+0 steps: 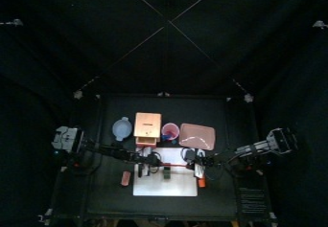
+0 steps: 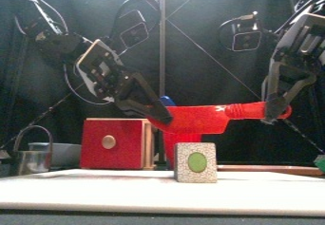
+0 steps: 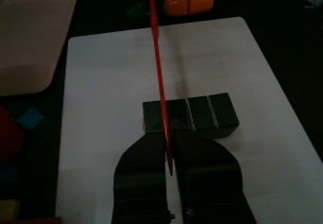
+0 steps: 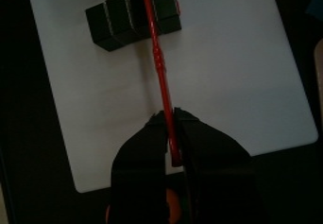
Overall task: Place sushi on board then cut the sushi with the knife then place the pieces on the plate
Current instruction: Cut the sushi into 4 pieces
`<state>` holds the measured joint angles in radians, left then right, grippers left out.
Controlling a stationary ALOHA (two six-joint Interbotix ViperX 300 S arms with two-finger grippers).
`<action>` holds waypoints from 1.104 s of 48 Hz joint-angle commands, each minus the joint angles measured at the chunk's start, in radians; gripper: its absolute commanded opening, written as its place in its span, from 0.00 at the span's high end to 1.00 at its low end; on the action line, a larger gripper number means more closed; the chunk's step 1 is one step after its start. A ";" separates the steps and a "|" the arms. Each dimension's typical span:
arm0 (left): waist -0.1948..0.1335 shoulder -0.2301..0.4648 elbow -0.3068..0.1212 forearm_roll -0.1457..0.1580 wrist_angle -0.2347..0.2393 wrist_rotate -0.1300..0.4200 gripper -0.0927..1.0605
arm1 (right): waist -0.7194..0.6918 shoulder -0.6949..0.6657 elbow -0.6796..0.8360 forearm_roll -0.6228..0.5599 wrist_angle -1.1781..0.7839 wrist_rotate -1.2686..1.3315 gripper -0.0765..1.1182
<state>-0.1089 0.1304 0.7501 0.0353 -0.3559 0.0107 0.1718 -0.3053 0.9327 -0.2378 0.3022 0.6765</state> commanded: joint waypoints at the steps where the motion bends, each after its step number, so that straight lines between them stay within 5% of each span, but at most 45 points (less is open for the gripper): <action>1: -0.008 0.000 -0.005 0.003 0.005 0.003 0.65 | -0.008 -0.005 -0.002 -0.008 0.012 0.000 0.67; 25: -0.006 -0.003 0.012 -0.034 0.034 0.000 0.65 | -0.014 0.064 -0.037 -0.055 0.000 0.003 0.67; 53: -0.023 -0.044 0.023 -0.035 0.035 0.000 0.65 | -0.006 0.069 -0.058 -0.034 0.003 0.006 0.67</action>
<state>-0.1197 0.1028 0.7793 -0.0015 -0.3191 0.0092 0.1672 -0.2224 0.8805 -0.2777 0.2961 0.6765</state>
